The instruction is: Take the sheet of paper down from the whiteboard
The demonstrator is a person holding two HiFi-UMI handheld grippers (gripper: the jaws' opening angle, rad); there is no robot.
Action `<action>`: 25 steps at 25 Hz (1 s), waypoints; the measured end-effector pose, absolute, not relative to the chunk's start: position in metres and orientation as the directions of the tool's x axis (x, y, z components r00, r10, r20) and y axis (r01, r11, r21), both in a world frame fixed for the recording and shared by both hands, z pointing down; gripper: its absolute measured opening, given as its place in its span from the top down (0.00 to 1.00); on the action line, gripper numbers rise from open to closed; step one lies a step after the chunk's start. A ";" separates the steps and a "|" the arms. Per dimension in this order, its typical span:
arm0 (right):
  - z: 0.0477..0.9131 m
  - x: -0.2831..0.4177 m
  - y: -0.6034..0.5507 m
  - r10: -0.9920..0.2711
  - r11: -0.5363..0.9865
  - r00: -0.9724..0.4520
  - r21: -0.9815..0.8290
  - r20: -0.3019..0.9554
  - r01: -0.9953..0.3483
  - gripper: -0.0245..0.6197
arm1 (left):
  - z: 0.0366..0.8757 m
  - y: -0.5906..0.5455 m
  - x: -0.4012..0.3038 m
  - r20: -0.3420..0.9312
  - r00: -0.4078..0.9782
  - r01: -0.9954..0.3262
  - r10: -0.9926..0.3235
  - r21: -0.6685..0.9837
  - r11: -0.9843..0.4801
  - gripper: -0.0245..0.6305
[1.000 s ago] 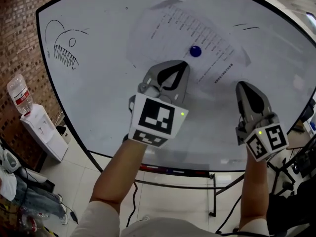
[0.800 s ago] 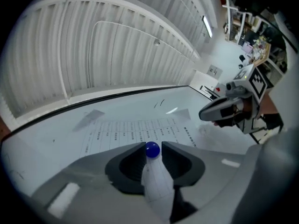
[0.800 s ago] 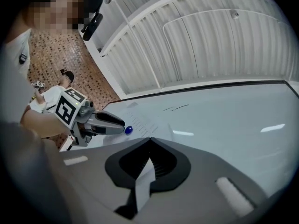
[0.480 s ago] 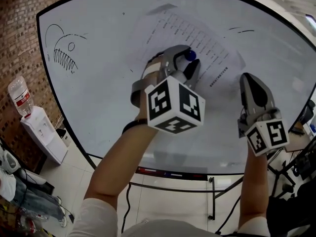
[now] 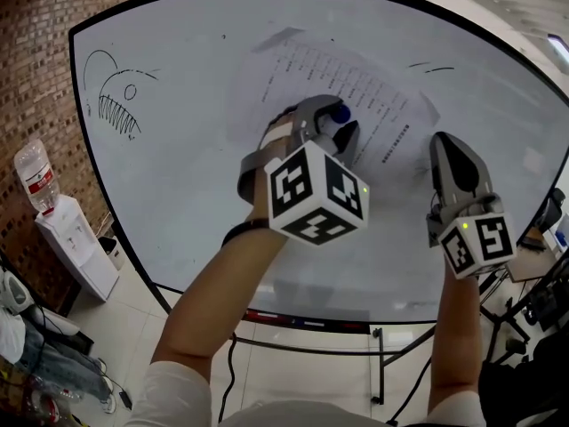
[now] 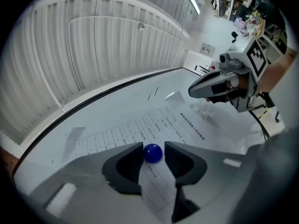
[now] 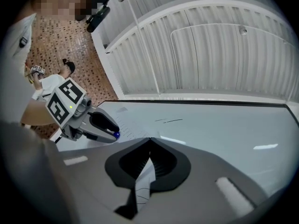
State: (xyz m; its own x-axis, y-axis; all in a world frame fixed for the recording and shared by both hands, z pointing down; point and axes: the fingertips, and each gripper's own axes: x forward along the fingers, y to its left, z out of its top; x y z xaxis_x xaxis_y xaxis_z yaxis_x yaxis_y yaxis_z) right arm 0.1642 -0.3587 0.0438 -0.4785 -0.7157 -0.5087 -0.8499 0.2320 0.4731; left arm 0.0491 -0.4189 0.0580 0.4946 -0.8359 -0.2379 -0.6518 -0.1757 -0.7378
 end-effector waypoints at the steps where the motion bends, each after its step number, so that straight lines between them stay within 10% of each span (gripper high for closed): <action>1: 0.042 0.164 -0.360 -0.717 0.215 -0.473 0.483 -0.512 -0.849 0.95 | 0.058 -0.420 0.048 -0.236 0.491 -0.655 -0.839 -0.735 -0.177 0.73; 13: 0.006 0.162 -0.376 -0.745 0.011 -0.423 0.624 -0.516 -0.782 0.76 | 0.057 -0.424 0.044 -0.237 0.497 -0.653 -0.835 -0.736 -0.179 0.75; 25: 0.016 0.156 -0.395 -0.770 0.025 -0.392 0.590 -0.503 -0.807 0.95 | 0.062 -0.423 0.046 -0.249 0.542 -0.646 -0.803 -0.734 -0.209 0.76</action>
State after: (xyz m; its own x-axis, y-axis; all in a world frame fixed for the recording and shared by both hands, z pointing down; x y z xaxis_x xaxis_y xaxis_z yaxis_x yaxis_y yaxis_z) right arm 0.1558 -0.3955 0.0163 -0.3922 -0.7699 -0.5034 -0.8071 0.0255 0.5899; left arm 0.0458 -0.4232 0.0616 0.5422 -0.8025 -0.2490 -0.6460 -0.2087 -0.7342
